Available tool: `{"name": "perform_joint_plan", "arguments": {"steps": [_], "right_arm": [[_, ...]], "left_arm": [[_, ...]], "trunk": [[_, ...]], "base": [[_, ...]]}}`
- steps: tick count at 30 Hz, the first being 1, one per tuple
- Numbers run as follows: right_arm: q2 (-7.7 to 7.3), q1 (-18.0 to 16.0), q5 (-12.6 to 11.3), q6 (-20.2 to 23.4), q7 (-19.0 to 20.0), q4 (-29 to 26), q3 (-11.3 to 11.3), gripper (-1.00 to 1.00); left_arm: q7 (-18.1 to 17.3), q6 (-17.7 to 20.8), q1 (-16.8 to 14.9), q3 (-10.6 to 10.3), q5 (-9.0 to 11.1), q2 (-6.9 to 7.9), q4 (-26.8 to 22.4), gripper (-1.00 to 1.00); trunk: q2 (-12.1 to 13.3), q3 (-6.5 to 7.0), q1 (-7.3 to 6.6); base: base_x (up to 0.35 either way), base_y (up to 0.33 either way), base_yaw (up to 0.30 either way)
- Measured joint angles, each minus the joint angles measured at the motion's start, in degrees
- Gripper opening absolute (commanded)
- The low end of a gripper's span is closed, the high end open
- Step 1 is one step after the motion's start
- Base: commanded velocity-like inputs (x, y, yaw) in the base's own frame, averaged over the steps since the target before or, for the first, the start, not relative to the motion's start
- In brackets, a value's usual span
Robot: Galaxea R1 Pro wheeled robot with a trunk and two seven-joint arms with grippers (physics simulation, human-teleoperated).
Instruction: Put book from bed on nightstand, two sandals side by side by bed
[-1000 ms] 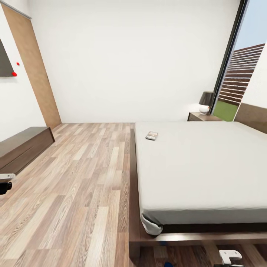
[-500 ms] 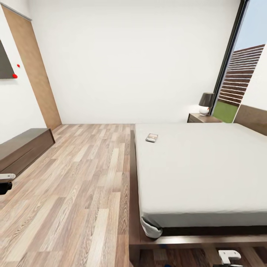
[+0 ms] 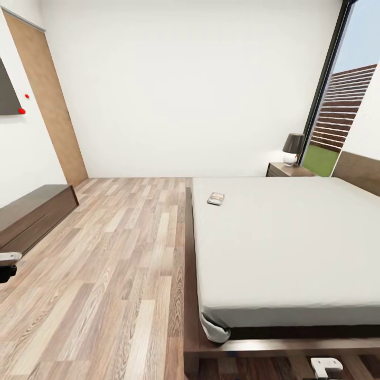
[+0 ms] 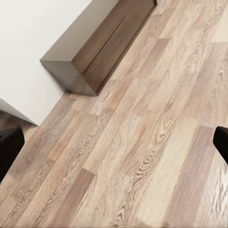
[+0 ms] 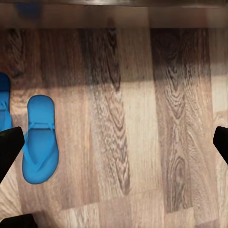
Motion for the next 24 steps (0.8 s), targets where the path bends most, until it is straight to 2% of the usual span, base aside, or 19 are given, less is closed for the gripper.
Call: {"name": "perform_joint_plan", "arguments": {"steps": [3, 7, 8, 9, 11, 16, 19, 21, 24], "right_arm": [[0.04, 0.0, 0.0, -1.1, 0.0, 0.6, 0.0, 1.00], [0.09, 0.0, -0.1, -1.8, 0.0, 1.0, 0.1, 1.00], [0.10, 0.0, -0.1, -2.0, 0.0, 1.1, 0.1, 1.00], [0.10, 0.0, -0.1, -2.0, 0.0, 1.1, 0.1, 1.00], [0.11, 0.0, -0.2, -2.1, 0.0, 1.1, 0.1, 1.00], [0.12, 0.0, -0.4, -2.3, 0.0, 1.3, 0.0, 1.00], [0.11, 0.0, -0.5, -2.4, 0.0, 1.3, -0.1, 1.00], [0.09, 0.0, -0.5, -2.4, 0.0, 1.4, -0.2, 1.00], [0.07, 0.0, -0.6, -2.5, 0.0, 1.6, -0.3, 1.00]], "left_arm": [[0.0, -0.2, 0.0, 0.0, 0.0, -0.24, 1.6, 1.00], [0.0, -2.1, 0.0, 0.0, 0.1, -1.28, 5.7, 1.00], [0.0, -3.9, 0.0, 0.0, 0.1, -1.85, 8.5, 1.00], [0.0, -4.0, 0.0, 0.0, 0.1, -1.87, 8.7, 1.00], [-0.1, -6.1, 0.0, 0.0, 0.1, -2.28, 12.2, 1.00], [-0.3, -13.6, 0.0, 0.0, 0.3, -2.92, 23.2, 1.00], [-0.4, -18.1, 0.0, 0.0, 0.3, -3.55, 28.2, 1.00], [-0.4, -20.9, 0.0, 0.1, 0.4, -4.79, 30.9, 1.00], [-0.5, -22.5, 0.0, 0.1, 0.5, -6.56, 32.4, 1.00]], "trunk": [[1.2, 0.54, -0.66], [2.8, 1.26, -1.54], [3.2, 1.43, -1.75], [3.6, 1.62, -1.98], [4.4, 1.97, -2.42], [6.4, 2.87, -3.51], [7.6, 3.41, -4.17], [8.4, 3.77, -4.61], [9.6, 4.31, -5.27]], "base": [[0.000, 0.000, 0.000], [0.000, 0.000, 0.000], [0.000, 0.000, 0.000], [0.000, 0.000, 0.000], [0.000, 0.000, 0.000], [0.000, 0.000, 0.000], [0.000, 0.000, 0.000], [0.000, 0.000, 0.000], [0.000, 0.000, 0.000]]}}
